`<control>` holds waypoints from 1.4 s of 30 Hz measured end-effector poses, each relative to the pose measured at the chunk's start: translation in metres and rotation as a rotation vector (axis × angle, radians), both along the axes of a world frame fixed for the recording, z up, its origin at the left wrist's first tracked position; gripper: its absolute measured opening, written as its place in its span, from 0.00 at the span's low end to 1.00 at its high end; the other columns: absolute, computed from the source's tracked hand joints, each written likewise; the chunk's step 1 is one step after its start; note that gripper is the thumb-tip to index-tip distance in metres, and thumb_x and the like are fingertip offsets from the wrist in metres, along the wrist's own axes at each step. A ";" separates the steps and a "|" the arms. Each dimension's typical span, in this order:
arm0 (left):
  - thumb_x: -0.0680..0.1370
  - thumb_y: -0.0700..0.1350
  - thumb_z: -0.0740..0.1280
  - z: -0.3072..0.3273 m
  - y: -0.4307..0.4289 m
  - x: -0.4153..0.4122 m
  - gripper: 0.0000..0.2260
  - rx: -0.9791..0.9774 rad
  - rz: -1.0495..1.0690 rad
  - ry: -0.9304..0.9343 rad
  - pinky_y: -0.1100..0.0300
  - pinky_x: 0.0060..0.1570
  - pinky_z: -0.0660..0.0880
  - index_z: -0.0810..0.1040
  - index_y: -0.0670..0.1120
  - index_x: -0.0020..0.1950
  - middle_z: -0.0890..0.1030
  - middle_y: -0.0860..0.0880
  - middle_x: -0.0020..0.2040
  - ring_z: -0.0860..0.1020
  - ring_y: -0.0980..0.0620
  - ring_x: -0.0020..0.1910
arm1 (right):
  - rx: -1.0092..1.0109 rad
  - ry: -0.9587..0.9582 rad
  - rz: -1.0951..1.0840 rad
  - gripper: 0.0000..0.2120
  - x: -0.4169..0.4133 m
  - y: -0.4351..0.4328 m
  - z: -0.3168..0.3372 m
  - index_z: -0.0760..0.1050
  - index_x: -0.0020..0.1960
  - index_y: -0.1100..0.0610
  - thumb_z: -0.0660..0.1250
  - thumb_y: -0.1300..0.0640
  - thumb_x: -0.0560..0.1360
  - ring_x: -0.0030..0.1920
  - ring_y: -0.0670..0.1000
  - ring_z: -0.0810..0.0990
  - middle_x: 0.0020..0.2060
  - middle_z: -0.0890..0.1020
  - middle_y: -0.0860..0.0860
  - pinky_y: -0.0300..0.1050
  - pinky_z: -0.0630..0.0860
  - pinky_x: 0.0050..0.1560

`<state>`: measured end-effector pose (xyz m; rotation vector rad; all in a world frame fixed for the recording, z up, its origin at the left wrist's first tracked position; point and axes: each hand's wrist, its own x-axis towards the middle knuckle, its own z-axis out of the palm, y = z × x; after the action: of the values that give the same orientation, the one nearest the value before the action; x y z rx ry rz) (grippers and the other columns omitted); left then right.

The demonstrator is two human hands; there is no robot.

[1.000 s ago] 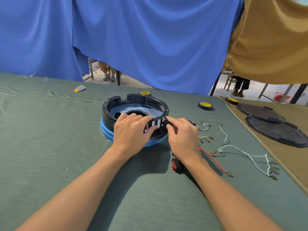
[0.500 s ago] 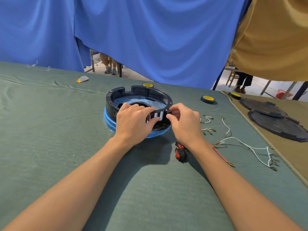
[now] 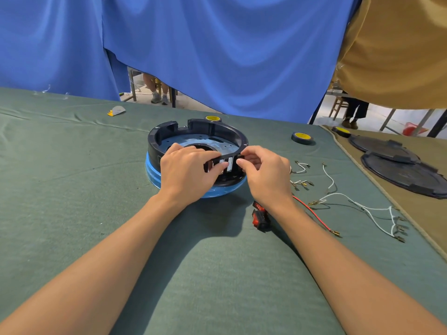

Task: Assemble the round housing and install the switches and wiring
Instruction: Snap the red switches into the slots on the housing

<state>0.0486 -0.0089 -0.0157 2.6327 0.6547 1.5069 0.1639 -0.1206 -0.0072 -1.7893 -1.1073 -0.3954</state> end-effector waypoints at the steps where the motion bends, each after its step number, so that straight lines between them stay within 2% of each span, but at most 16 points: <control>1: 0.73 0.55 0.71 0.000 -0.001 0.000 0.11 -0.001 0.002 -0.002 0.54 0.46 0.70 0.87 0.49 0.47 0.86 0.49 0.37 0.82 0.46 0.37 | 0.021 0.029 -0.006 0.05 -0.001 0.001 -0.002 0.82 0.49 0.58 0.72 0.61 0.73 0.39 0.47 0.80 0.39 0.83 0.49 0.36 0.76 0.46; 4: 0.73 0.56 0.69 0.002 0.000 -0.001 0.12 -0.009 0.004 -0.001 0.55 0.45 0.70 0.87 0.50 0.46 0.85 0.50 0.35 0.81 0.46 0.35 | 0.063 0.177 0.009 0.03 -0.002 0.003 -0.004 0.82 0.48 0.55 0.72 0.60 0.73 0.39 0.43 0.80 0.37 0.82 0.45 0.24 0.71 0.43; 7: 0.73 0.57 0.68 0.002 -0.001 -0.001 0.13 0.000 0.010 -0.003 0.55 0.45 0.70 0.87 0.50 0.46 0.85 0.51 0.35 0.80 0.46 0.35 | 0.034 0.258 0.087 0.05 0.004 -0.001 0.000 0.80 0.46 0.52 0.70 0.61 0.74 0.39 0.42 0.81 0.36 0.82 0.43 0.26 0.72 0.43; 9: 0.74 0.57 0.67 0.003 -0.001 -0.002 0.14 -0.013 0.000 0.017 0.54 0.47 0.69 0.87 0.50 0.47 0.85 0.51 0.36 0.81 0.47 0.37 | -0.037 0.244 0.134 0.07 0.010 -0.007 0.002 0.81 0.50 0.54 0.69 0.63 0.75 0.40 0.41 0.81 0.38 0.82 0.44 0.30 0.75 0.46; 13: 0.75 0.55 0.68 0.004 -0.002 -0.003 0.13 0.025 -0.002 0.066 0.52 0.49 0.70 0.86 0.48 0.49 0.85 0.49 0.36 0.80 0.45 0.39 | -0.137 0.142 0.132 0.11 0.014 -0.016 0.000 0.82 0.55 0.55 0.70 0.64 0.74 0.41 0.35 0.78 0.41 0.83 0.46 0.23 0.70 0.46; 17: 0.76 0.52 0.69 0.005 -0.005 0.000 0.12 0.078 0.011 0.098 0.51 0.49 0.69 0.85 0.45 0.51 0.85 0.48 0.41 0.80 0.45 0.43 | -0.132 0.140 0.102 0.10 0.010 -0.014 -0.001 0.82 0.54 0.53 0.72 0.61 0.73 0.40 0.35 0.77 0.38 0.81 0.42 0.30 0.72 0.50; 19: 0.77 0.51 0.68 0.005 -0.008 0.002 0.12 0.075 -0.003 0.100 0.51 0.49 0.69 0.85 0.45 0.52 0.85 0.48 0.40 0.81 0.45 0.42 | -0.106 0.187 0.101 0.10 0.010 -0.013 -0.002 0.82 0.53 0.53 0.72 0.61 0.73 0.40 0.36 0.78 0.37 0.81 0.41 0.29 0.72 0.47; 20: 0.77 0.51 0.68 0.004 -0.010 0.003 0.12 0.065 -0.006 0.094 0.51 0.49 0.69 0.85 0.46 0.52 0.85 0.48 0.39 0.81 0.45 0.41 | -0.090 0.232 0.112 0.10 0.010 -0.012 -0.002 0.82 0.52 0.52 0.72 0.62 0.73 0.40 0.38 0.79 0.37 0.81 0.42 0.31 0.73 0.47; 23: 0.76 0.51 0.70 0.003 -0.012 0.006 0.10 0.034 0.014 0.070 0.52 0.47 0.68 0.85 0.47 0.52 0.84 0.49 0.40 0.81 0.45 0.40 | -0.047 0.384 0.160 0.09 0.010 -0.012 -0.002 0.82 0.51 0.53 0.71 0.63 0.73 0.41 0.46 0.81 0.39 0.84 0.48 0.44 0.79 0.48; 25: 0.76 0.51 0.72 0.003 -0.011 0.007 0.09 0.030 0.032 0.058 0.53 0.47 0.68 0.86 0.47 0.51 0.85 0.49 0.40 0.81 0.45 0.40 | -0.034 0.422 0.168 0.08 0.010 -0.011 -0.001 0.83 0.50 0.53 0.71 0.63 0.74 0.42 0.47 0.82 0.40 0.85 0.50 0.48 0.80 0.49; 28: 0.75 0.51 0.73 0.001 -0.010 0.009 0.08 0.021 0.039 0.034 0.55 0.45 0.66 0.86 0.48 0.49 0.85 0.49 0.39 0.81 0.45 0.38 | -0.022 0.422 0.174 0.07 0.011 -0.010 0.000 0.83 0.48 0.53 0.71 0.63 0.74 0.41 0.43 0.82 0.39 0.85 0.49 0.44 0.80 0.48; 31: 0.75 0.51 0.73 0.001 -0.009 0.010 0.08 0.008 0.032 0.017 0.56 0.45 0.64 0.86 0.48 0.49 0.85 0.49 0.40 0.81 0.46 0.38 | 0.012 0.453 0.182 0.06 0.014 -0.008 0.005 0.83 0.43 0.53 0.71 0.63 0.74 0.36 0.39 0.81 0.36 0.84 0.47 0.38 0.79 0.42; 34: 0.75 0.51 0.73 0.001 -0.009 0.010 0.08 -0.003 0.034 0.009 0.56 0.45 0.63 0.86 0.49 0.49 0.85 0.50 0.38 0.80 0.46 0.37 | 0.063 0.548 0.217 0.09 0.015 -0.004 0.009 0.82 0.40 0.51 0.72 0.64 0.73 0.36 0.44 0.82 0.35 0.84 0.48 0.36 0.77 0.36; 40: 0.75 0.50 0.73 0.000 -0.010 0.009 0.07 0.008 0.041 0.012 0.55 0.45 0.67 0.86 0.48 0.48 0.85 0.50 0.38 0.80 0.46 0.37 | 0.103 0.743 0.241 0.10 0.013 0.000 0.007 0.81 0.39 0.52 0.71 0.64 0.75 0.42 0.50 0.82 0.38 0.83 0.51 0.37 0.76 0.33; 42: 0.75 0.50 0.73 0.001 -0.009 0.009 0.08 0.011 0.037 0.017 0.54 0.45 0.68 0.86 0.48 0.49 0.85 0.49 0.38 0.80 0.46 0.37 | 0.113 0.750 0.249 0.10 0.012 -0.001 0.006 0.81 0.39 0.53 0.70 0.66 0.75 0.41 0.50 0.82 0.38 0.82 0.51 0.37 0.77 0.33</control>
<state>0.0574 -0.0183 -0.0151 2.6587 0.7015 1.5041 0.1761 -0.1212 -0.0015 -1.4746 -0.7289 0.3419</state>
